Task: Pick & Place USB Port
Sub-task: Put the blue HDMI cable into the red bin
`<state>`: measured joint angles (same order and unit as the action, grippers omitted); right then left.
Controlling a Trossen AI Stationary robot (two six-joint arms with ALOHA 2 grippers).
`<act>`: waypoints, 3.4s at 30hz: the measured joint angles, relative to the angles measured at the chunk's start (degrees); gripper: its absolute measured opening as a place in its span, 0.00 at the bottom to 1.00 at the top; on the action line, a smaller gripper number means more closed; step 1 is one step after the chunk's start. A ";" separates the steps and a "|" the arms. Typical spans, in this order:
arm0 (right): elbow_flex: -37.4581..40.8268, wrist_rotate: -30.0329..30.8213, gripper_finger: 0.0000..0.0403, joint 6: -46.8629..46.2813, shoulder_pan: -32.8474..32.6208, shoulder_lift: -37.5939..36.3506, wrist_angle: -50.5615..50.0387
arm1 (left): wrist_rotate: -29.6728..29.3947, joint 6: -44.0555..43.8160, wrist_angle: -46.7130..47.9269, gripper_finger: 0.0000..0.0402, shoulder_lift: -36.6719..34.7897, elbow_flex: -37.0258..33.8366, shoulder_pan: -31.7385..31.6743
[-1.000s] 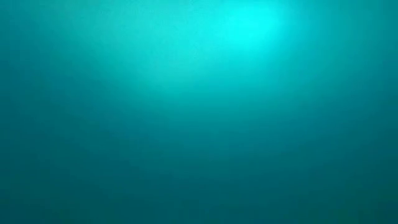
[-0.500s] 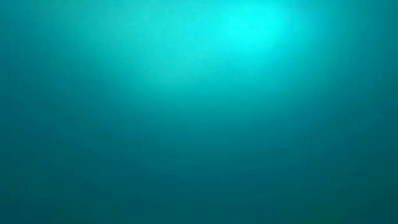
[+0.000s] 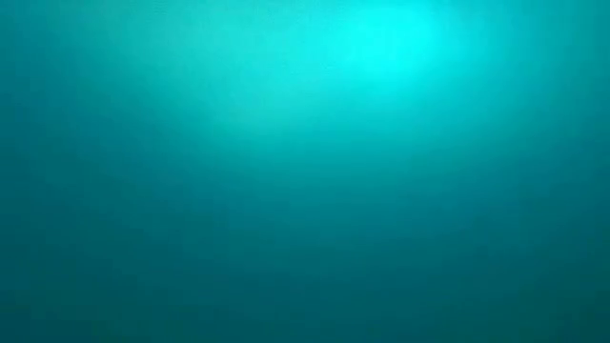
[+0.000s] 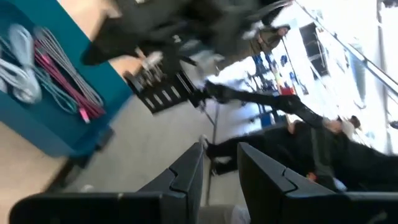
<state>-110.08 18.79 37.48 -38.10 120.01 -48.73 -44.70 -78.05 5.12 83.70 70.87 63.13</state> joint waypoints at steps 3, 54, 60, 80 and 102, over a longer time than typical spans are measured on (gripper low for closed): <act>0.00 9.34 0.28 -4.14 0.37 -4.24 9.96 | -3.99 -1.78 2.56 0.25 -0.05 0.00 -0.81; 55.58 9.66 0.28 -96.33 5.11 -58.43 12.49 | 45.98 20.84 38.90 0.72 27.41 0.19 -67.09; 55.92 9.72 0.28 -91.01 6.09 -60.12 18.81 | 46.15 19.01 39.03 0.59 29.46 0.30 -67.46; 55.93 9.68 0.28 -84.54 7.82 -60.14 27.89 | 31.22 12.02 40.90 0.03 -1.45 -0.15 -70.68; 55.93 11.23 0.28 -80.47 7.23 -60.14 34.06 | 19.57 7.41 64.80 0.03 -12.60 -0.02 -99.80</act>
<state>-54.15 30.02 -42.98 -30.87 59.88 -14.67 -25.13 -70.64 69.92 71.10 70.85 -36.67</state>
